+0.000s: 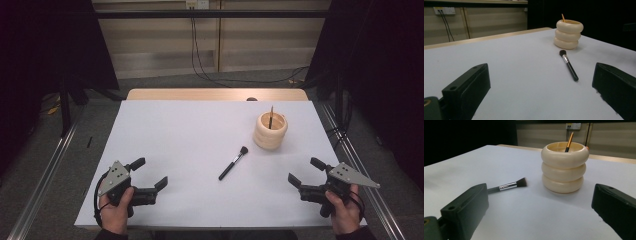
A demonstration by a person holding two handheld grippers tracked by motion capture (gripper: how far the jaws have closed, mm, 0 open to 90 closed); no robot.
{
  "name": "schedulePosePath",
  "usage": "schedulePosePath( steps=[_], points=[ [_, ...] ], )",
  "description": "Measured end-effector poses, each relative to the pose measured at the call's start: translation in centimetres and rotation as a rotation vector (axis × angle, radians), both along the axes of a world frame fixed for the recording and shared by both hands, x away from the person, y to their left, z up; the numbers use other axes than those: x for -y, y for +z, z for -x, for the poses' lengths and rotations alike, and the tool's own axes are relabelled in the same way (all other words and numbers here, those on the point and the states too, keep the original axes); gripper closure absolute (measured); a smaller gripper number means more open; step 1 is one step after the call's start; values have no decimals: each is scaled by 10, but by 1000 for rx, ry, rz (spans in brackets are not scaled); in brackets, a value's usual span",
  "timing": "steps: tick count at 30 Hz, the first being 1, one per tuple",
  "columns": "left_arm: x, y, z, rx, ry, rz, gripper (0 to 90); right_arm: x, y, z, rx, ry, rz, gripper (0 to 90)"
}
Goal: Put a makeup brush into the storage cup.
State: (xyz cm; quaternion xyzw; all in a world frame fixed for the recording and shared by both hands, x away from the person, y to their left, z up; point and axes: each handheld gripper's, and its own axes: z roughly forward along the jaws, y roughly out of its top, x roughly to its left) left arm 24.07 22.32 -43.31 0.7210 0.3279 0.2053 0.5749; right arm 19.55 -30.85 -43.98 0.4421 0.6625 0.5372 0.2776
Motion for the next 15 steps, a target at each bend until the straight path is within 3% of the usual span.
schedulePosePath(
  steps=[15],
  points=[
    [0, 0, -1, 2, -9, -6, 14, -1, 3, -3, 13, 42, 1, 21]
  ],
)
